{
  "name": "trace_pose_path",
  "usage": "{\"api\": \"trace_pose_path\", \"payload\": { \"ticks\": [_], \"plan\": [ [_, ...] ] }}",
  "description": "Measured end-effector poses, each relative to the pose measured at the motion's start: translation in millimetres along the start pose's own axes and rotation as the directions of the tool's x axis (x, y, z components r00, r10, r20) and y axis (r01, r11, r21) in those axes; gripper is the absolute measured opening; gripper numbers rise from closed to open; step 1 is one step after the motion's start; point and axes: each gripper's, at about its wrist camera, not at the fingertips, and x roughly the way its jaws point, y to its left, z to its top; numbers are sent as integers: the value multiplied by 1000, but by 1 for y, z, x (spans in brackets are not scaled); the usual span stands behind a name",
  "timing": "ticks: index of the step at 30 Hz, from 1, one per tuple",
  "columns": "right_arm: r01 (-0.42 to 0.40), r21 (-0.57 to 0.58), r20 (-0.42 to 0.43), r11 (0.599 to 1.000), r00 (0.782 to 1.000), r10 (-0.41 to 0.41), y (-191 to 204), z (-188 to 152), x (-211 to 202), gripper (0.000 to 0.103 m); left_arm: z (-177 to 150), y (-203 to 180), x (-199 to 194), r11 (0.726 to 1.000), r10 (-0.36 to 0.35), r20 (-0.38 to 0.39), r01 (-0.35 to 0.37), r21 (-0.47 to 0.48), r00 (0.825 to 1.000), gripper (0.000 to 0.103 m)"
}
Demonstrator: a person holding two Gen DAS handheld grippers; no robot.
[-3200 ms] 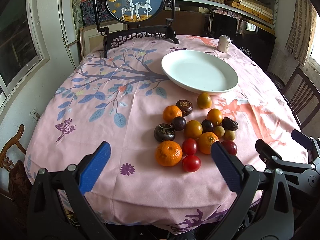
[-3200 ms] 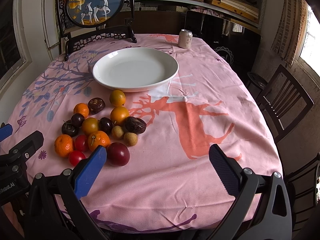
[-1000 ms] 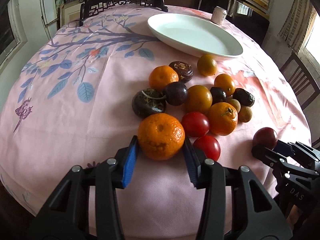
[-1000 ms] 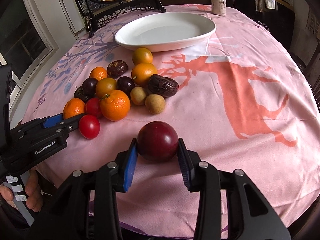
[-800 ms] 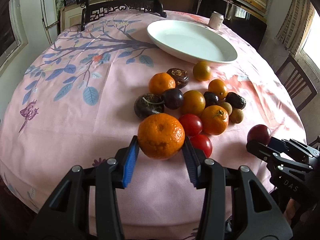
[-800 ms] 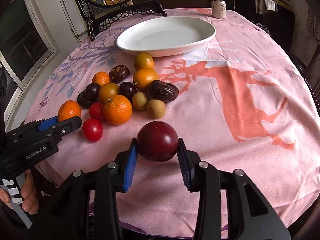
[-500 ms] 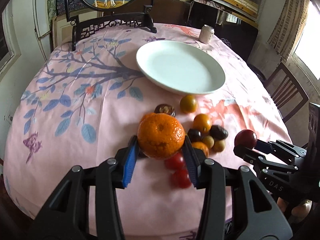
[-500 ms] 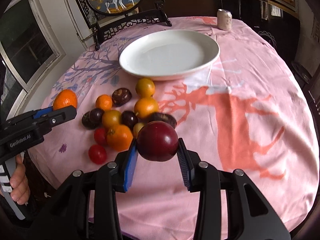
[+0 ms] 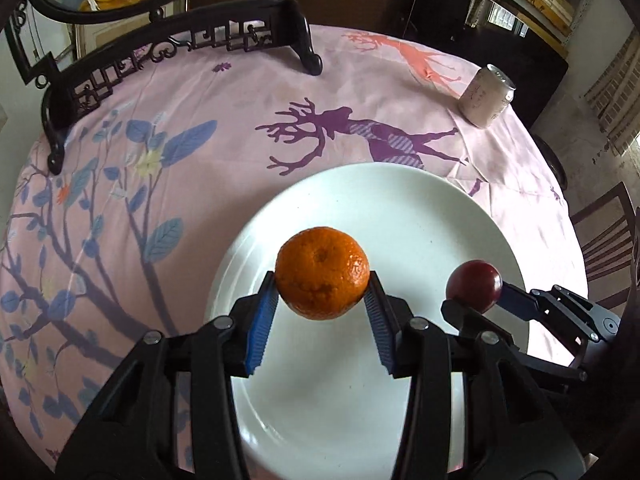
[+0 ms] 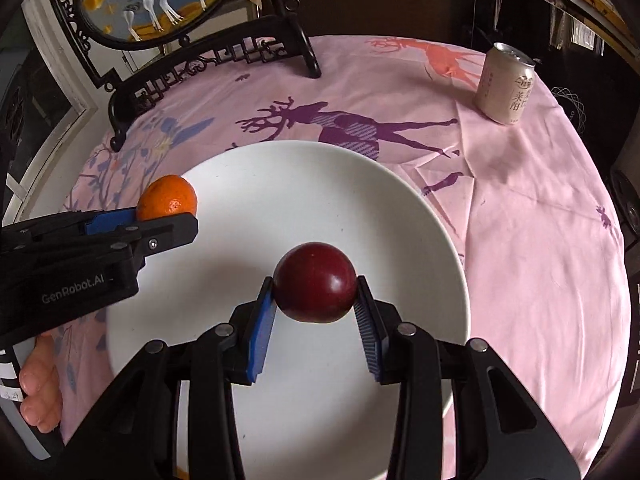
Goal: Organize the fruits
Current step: 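Carry plum and tangerine over the white plate and open both tools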
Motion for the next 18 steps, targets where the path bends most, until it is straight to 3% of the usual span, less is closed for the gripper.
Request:
{"api": "trace_pose_path", "payload": {
  "ticks": [2, 3, 5, 9, 12, 18],
  "plan": [
    [17, -6, -10, 1000, 1000, -17, -4, 7, 12, 41, 7, -2, 14, 1000, -1, -18, 1, -2, 1000, 45],
    [14, -6, -15, 1000, 1000, -14, -6, 10, 16, 49, 10, -2, 18, 1000, -4, -26, 4, -1, 1000, 47],
    [7, 4, -3, 1000, 1000, -7, -11, 13, 13, 60, 15, -5, 15, 1000, -15, -16, 15, 8, 1000, 68],
    [36, -13, 64, 999, 997, -35, -7, -1, -32, 64, 2, 2, -43, 999, -28, 100, 25, 32, 995, 78],
    [56, -22, 75, 998, 996, -54, 6, -34, -75, 64, -39, 9, -97, 999, -9, 192, 0, 47, 981, 89],
    [91, -16, 144, 996, 986, -88, 53, -138, -134, 66, -167, 21, -158, 998, 58, 295, -66, 17, 954, 93]
  ]
}}
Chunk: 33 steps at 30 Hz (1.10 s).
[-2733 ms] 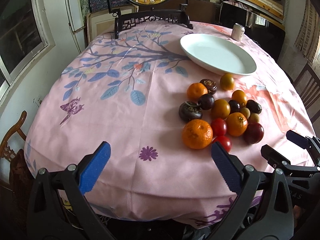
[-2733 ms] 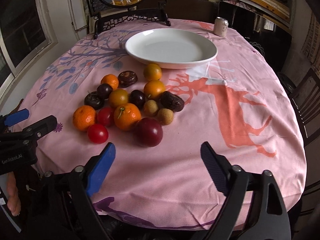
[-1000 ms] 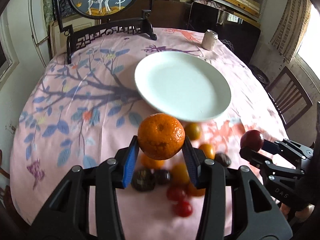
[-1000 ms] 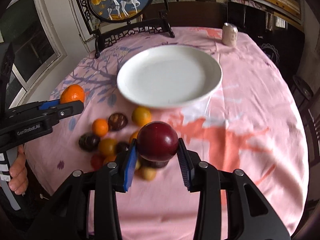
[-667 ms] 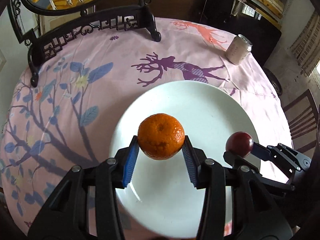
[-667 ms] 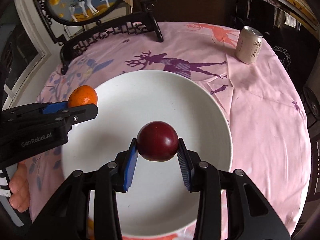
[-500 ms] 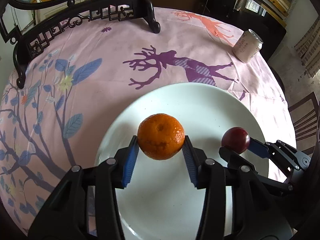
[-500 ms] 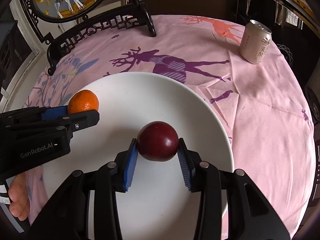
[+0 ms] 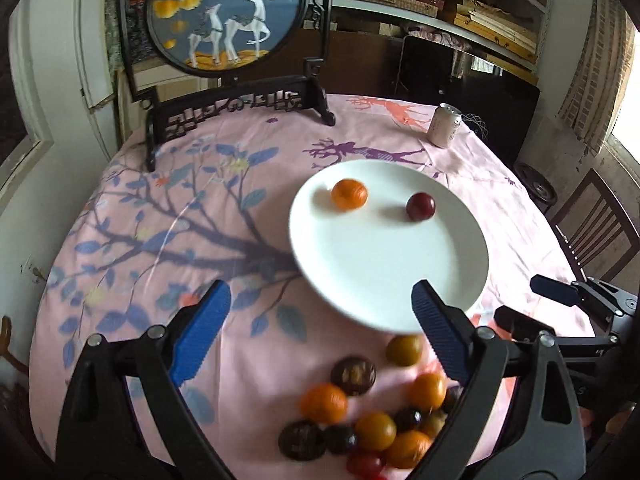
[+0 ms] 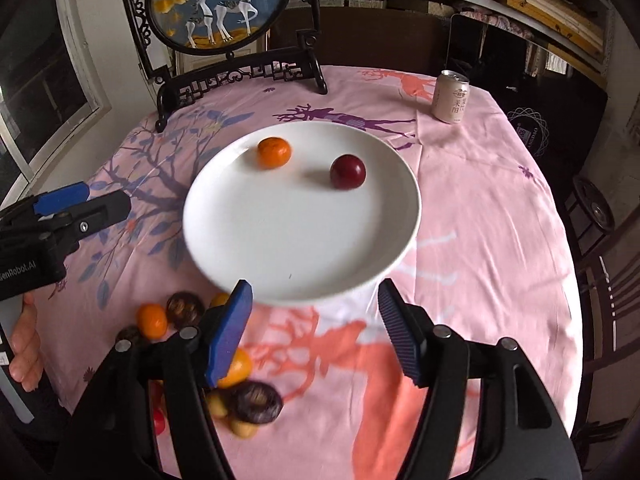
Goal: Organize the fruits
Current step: 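Carry plum and tangerine over the white plate and open both tools, then grasp the dark purple mangosteen with the right tool while the left tool grasps a red tomato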
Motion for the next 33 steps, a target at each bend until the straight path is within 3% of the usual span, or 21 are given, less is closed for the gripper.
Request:
{"api": "trace_pose_path", "payload": {
  "ticks": [3, 6, 15, 22, 25, 28, 31, 33],
  "plan": [
    [38, 51, 36, 998, 999, -40, 12, -35, -19, 66, -46, 16, -23, 997, 9, 5, -8, -71, 1000, 93],
    [27, 75, 22, 997, 999, -28, 19, -54, -29, 66, -71, 22, -35, 997, -2, -13, 1, -79, 1000, 93],
    [29, 47, 10, 998, 1000, -30, 38, -81, -45, 66, -97, 23, -61, 998, 47, 29, -45, -45, 999, 93],
    [61, 24, -38, 998, 997, -60, 34, -98, -10, 66, -129, -2, -50, 997, 33, -45, -29, 76, 998, 93],
    [41, 33, -29, 999, 999, -40, 29, -93, 2, 66, -137, -5, -38, 997, 13, -102, -5, 74, 995, 93],
    [20, 18, -73, 1000, 997, -18, 30, -85, 23, 65, -140, -7, -31, 998, 2, -131, 7, 68, 991, 93],
    [9, 67, -108, 998, 994, -2, 22, -78, 41, 62, -141, -9, -29, 997, 0, -139, 9, 71, 990, 93],
    [-54, 113, -133, 992, 989, 69, 15, -75, 50, 51, -142, -11, -27, 997, 5, -143, 5, 73, 990, 93]
  ]
}}
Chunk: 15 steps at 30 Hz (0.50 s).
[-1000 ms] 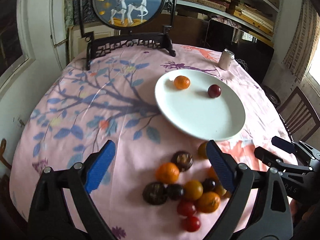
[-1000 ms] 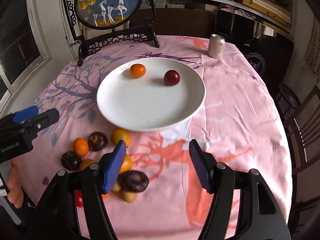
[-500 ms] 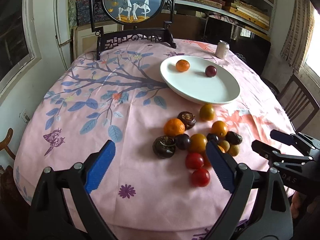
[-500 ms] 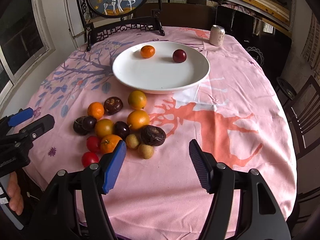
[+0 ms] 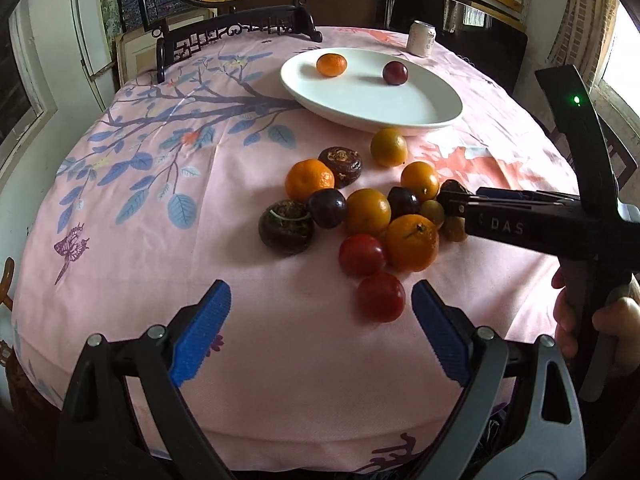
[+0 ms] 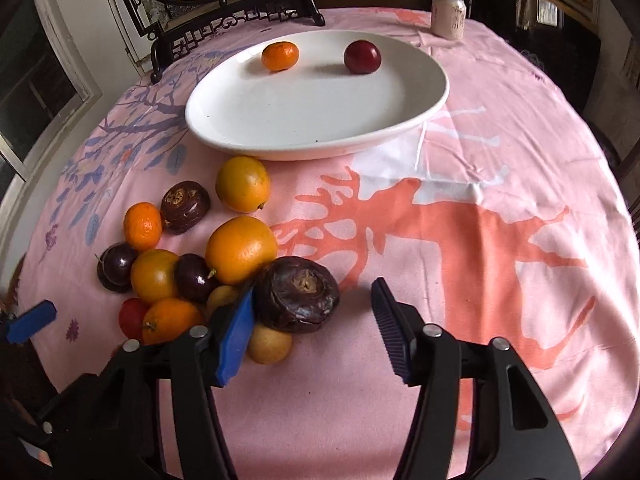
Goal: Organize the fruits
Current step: 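Grasp the dark purple mangosteen with the right tool while the left tool grasps a red tomato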
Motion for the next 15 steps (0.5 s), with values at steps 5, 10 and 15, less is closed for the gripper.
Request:
{"api": "trace_pose_path", "payload": {
  "ticks": [5, 10, 15],
  "plan": [
    [7, -12, 26, 1000, 1000, -6, 0, -5, -9, 40, 0, -2, 6, 1000, 6, -17, -6, -1, 1000, 93],
    [84, 18, 50, 996, 995, -85, -26, -25, -31, 40, -1, -8, 17, 1000, 0, -53, 0, 0, 999, 93],
    [70, 41, 29, 997, 997, -71, -48, -46, -36, 40, -2, -17, 26, 1000, -2, -75, 3, 9, 997, 93]
  ]
}}
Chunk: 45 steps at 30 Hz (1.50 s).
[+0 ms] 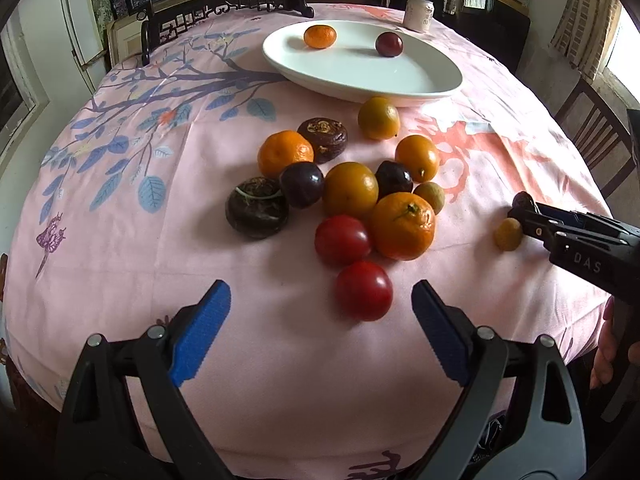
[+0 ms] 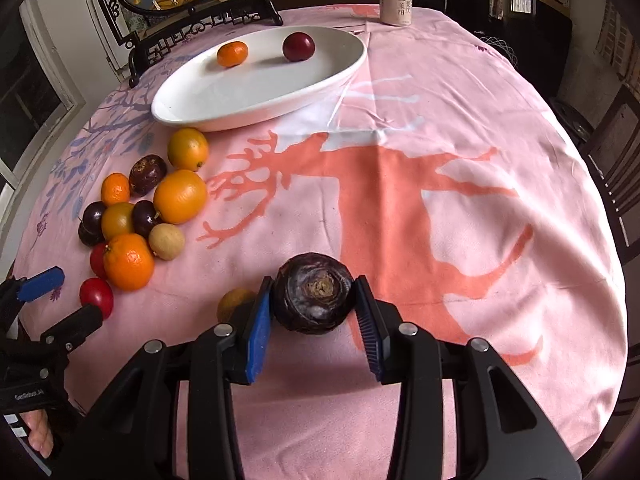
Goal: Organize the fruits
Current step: 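Grasp the dark purple mangosteen with the right tool while the left tool grasps a red tomato, then lower mangosteen and tomato onto the white plate and open both tools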
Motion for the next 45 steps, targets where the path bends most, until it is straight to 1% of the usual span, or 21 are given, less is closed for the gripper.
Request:
{"api": "trace_pose_path", "payload": {
  "ticks": [6, 10, 12, 13, 14, 16, 17, 18, 19, 20, 28, 33, 39, 45],
  "plan": [
    [12, -18, 27, 1000, 1000, -12, 3, 1, 3, 42, 1, -1, 2, 1000, 18, -3, -18, -7, 1000, 93],
    [10, 3, 30, 1000, 1000, -10, 1, 1, 1, 41, 1, -1, 0, 1000, 17, 6, -17, -14, 1000, 92],
    [8, 13, 32, 1000, 999, -9, 0, 1, -1, 41, 2, -2, -1, 1000, 15, 11, -15, -13, 1000, 88],
    [12, 14, 35, 1000, 999, -13, -1, 1, -3, 41, 2, -2, 0, 1000, 12, 9, -12, -13, 1000, 82],
    [17, 14, 37, 1000, 999, -17, -1, 1, -4, 41, 2, -3, 1, 1000, 8, 5, -8, -12, 1000, 73],
    [15, 17, 40, 1000, 999, -16, -1, 0, -6, 41, 2, -3, 7, 1000, -9, -17, 9, -14, 1000, 63],
    [13, 17, 41, 1000, 999, -14, -1, 1, -7, 41, 1, -3, 11, 1000, -24, -33, 23, -20, 999, 59],
    [12, 16, 42, 1000, 999, -13, 0, 1, -8, 41, 1, -4, 13, 1000, -22, -31, 21, -22, 999, 59],
    [10, 13, 43, 1000, 999, -11, 1, 1, -8, 41, 1, -5, 12, 1000, -18, -20, 17, -17, 1000, 52],
    [10, 10, 46, 1000, 999, -10, 2, 0, -9, 41, 1, -6, 11, 999, -35, -17, 35, -16, 999, 30],
    [7, -7, 65, 1000, 998, -6, 12, 1, -18, 41, 0, 4, -6, 998, -51, 20, 51, -47, 999, 30],
    [4, -16, 73, 1000, 997, -3, 17, 3, -22, 41, 3, 8, -19, 997, -55, 53, 57, -44, 997, 30],
    [4, -33, 81, 999, 997, -1, 25, 6, -25, 41, 11, 11, -27, 997, -58, 77, 61, -38, 995, 30],
    [3, -45, 80, 999, 997, 1, 30, 13, -23, 41, 22, 18, -28, 996, -76, 82, 80, -46, 994, 30]
  ]
}}
